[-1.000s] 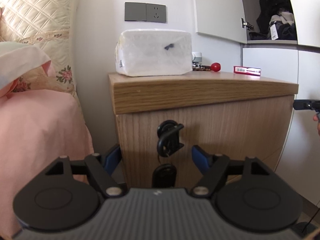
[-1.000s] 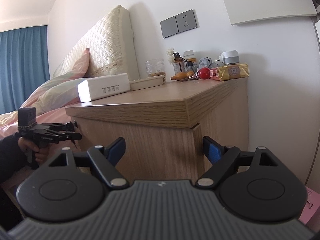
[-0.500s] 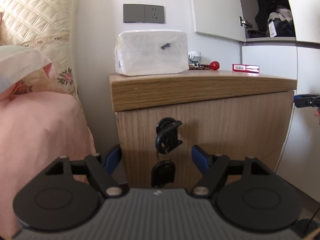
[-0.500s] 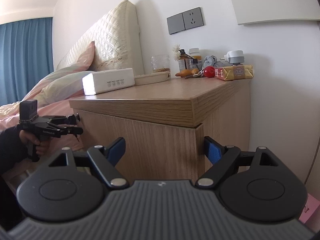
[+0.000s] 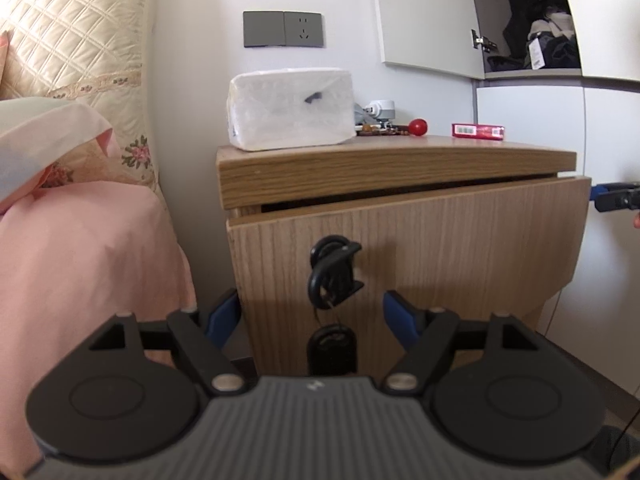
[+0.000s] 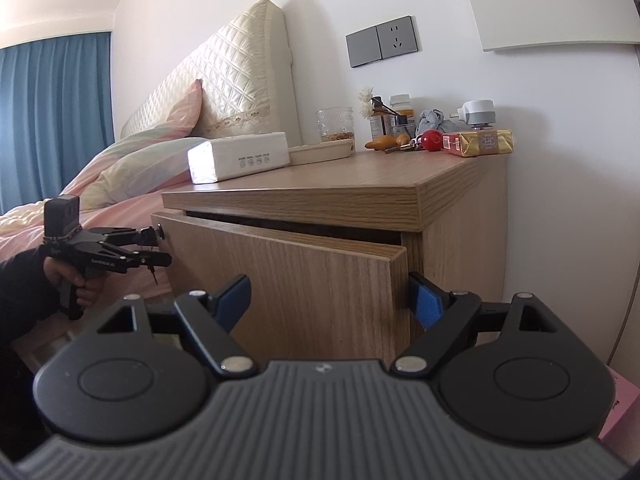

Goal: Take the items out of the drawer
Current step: 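Pull the drawer open by its knob with the left tool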

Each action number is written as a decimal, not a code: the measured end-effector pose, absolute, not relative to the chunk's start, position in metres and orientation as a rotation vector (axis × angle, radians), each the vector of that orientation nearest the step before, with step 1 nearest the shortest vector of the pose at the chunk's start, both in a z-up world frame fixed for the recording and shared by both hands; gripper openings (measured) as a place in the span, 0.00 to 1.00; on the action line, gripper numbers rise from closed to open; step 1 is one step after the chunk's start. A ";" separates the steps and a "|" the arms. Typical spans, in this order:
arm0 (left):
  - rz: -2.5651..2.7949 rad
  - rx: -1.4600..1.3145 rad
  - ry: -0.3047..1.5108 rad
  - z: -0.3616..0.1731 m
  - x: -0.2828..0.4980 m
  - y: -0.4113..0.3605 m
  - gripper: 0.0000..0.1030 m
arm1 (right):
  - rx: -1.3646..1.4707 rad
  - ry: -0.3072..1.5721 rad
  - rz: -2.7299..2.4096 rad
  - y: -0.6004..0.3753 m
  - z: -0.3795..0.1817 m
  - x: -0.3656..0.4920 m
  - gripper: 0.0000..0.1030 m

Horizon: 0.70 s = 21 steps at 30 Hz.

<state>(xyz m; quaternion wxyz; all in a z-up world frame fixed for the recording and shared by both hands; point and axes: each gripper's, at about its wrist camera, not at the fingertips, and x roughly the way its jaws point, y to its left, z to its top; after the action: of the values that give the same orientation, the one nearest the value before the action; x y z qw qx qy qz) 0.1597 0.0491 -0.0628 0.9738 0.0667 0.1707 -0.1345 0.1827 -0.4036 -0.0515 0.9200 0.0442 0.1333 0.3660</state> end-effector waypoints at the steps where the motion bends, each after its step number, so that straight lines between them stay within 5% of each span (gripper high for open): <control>1: -0.270 0.135 0.346 -0.063 0.157 0.049 0.75 | 0.090 0.274 0.751 -0.403 -0.051 0.180 0.84; 21: -0.264 0.147 0.344 -0.061 0.086 0.046 0.75 | 0.109 0.267 0.760 -0.406 -0.051 0.111 0.84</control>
<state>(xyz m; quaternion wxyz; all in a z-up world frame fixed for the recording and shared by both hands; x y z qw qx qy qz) 0.0862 0.0460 -0.0605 0.9738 0.0730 0.1707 -0.1311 0.1106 -0.4065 -0.0505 0.9186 0.0529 0.1299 0.3695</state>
